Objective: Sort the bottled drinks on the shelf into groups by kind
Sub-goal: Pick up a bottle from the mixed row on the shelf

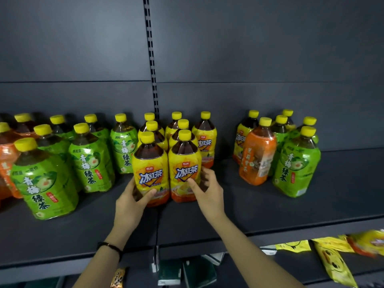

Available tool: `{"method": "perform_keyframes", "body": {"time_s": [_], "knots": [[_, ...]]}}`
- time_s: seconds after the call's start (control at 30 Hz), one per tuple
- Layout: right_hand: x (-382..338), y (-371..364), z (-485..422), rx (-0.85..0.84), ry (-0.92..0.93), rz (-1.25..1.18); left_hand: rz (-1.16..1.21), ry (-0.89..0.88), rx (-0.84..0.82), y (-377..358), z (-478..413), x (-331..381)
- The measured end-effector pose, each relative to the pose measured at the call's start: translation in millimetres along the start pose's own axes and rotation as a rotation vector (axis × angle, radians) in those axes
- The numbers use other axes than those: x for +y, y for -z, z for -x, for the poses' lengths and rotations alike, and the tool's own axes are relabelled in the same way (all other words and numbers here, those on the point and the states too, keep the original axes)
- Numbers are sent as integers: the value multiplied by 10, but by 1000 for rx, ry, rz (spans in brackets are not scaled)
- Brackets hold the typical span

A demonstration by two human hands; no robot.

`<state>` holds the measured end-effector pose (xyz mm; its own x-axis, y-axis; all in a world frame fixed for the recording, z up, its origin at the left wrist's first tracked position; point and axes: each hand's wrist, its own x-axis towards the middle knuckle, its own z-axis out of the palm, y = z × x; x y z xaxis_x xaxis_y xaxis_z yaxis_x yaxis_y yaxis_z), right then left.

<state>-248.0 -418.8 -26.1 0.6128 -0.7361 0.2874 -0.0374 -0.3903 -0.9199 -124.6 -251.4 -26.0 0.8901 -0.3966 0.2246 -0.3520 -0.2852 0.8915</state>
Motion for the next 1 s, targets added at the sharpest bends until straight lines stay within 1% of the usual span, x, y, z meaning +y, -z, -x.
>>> {"method": "perform_keyframes", "body": {"time_s": [0.1, 0.2, 0.27, 0.33, 0.4, 0.47, 0.53, 0.63, 0.73, 0.8, 0.9, 1.0], "knots": [[121, 256, -18, -7, -1, 61, -7, 53, 203, -139, 179, 35], [274, 667, -72, -47, 13, 68, 0, 96, 355, -319, 316, -16], [336, 981, -132, -67, 19, 62, -28, 129, 435, -458, 428, 30], [403, 1269, -190, -72, 29, 49, -45, 88, 465, -645, 547, 178], [487, 1515, -233, -76, 40, 40, -51, -13, 382, -914, 641, 370], [588, 1765, -246, -67, 77, 41, -79, -106, 228, -1276, 709, 554], [667, 2038, -229, -40, 118, 44, -94, -134, 102, -1649, 761, 754], [768, 2499, -227, 51, 164, 61, -106, -146, -27, -2160, 830, 1079], [895, 2977, -358, 123, 184, 60, -62, -176, -105, -2571, 859, 1325], [1005, 3263, -498, 129, 156, 58, -9, -184, -147, -2805, 850, 1449], [1155, 3567, -748, 83, 93, 95, 102, -161, -225, -3114, 840, 1630], [1241, 3673, -1054, 21, 36, 129, 191, -161, -260, -3381, 791, 1793]]}}
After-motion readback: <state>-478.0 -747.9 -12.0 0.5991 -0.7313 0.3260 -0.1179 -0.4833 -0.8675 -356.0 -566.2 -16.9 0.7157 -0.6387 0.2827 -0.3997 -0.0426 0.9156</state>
